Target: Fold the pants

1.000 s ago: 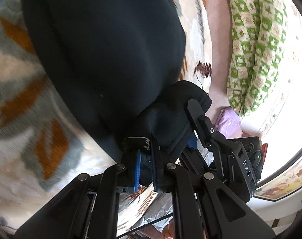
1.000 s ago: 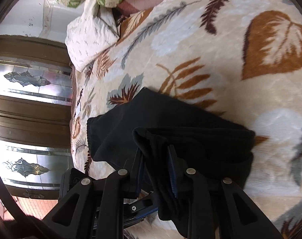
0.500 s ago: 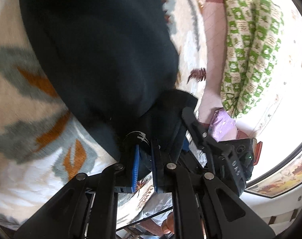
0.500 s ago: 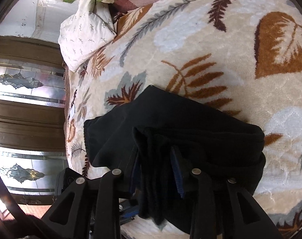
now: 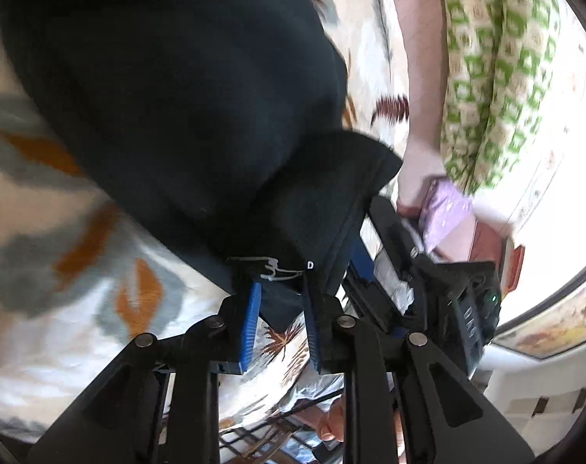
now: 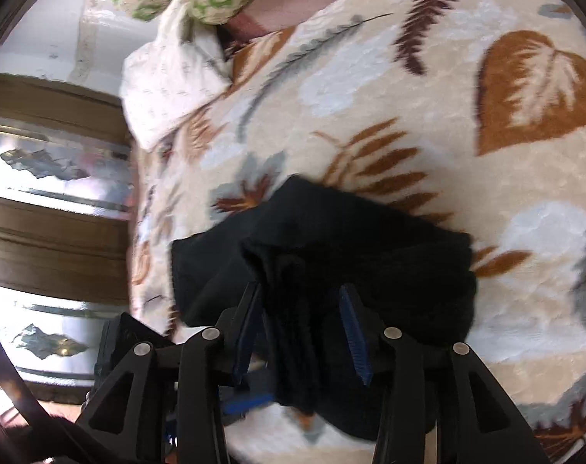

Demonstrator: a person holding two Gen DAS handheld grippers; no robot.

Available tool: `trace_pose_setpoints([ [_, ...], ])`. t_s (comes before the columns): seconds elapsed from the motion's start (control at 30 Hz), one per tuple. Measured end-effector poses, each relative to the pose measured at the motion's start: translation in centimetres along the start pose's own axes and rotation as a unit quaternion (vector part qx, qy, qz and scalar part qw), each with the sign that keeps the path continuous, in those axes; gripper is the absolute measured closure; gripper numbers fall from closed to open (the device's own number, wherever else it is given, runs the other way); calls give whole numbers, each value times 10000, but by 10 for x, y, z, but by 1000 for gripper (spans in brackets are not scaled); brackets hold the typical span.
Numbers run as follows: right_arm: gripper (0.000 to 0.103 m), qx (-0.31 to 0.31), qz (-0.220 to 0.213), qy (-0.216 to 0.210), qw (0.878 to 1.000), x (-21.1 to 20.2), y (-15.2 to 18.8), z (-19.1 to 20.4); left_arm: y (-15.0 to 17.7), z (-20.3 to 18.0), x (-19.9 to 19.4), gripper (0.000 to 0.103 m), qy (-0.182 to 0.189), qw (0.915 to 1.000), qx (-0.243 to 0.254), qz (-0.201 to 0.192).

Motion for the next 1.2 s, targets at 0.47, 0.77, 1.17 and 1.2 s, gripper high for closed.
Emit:
trace_pose_setpoints([
  [0.47, 61, 300, -201, 21, 9993, -15, -6, -46, -7, -3, -60, 60, -148, 9976, 603, -309],
  [0.77, 52, -68, -682, -262, 9973, -37, -4, -12, -21, -15, -80, 54, -973, 9770, 1767, -697],
  [1.17, 35, 1627, -1989, -2044, 9445, -74, 91, -27, -48, -87, -37, 53, -4284, 7444, 4962, -1273],
  [1.2, 35, 1776, -2045, -2119, 9390, -68, 94, -31, -49, -91, -35, 53, -4408, 7267, 5104, -1308],
])
Point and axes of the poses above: each gripper's, at about its wrist camera, not at the fingertips, and x roughly the way its jaws point, z to its left, y to its underside, the point moved 8 cm from there along x, roughly the way its jaws point, and after that the axes turned 12 degrees about -y, right-handed, at the moved point
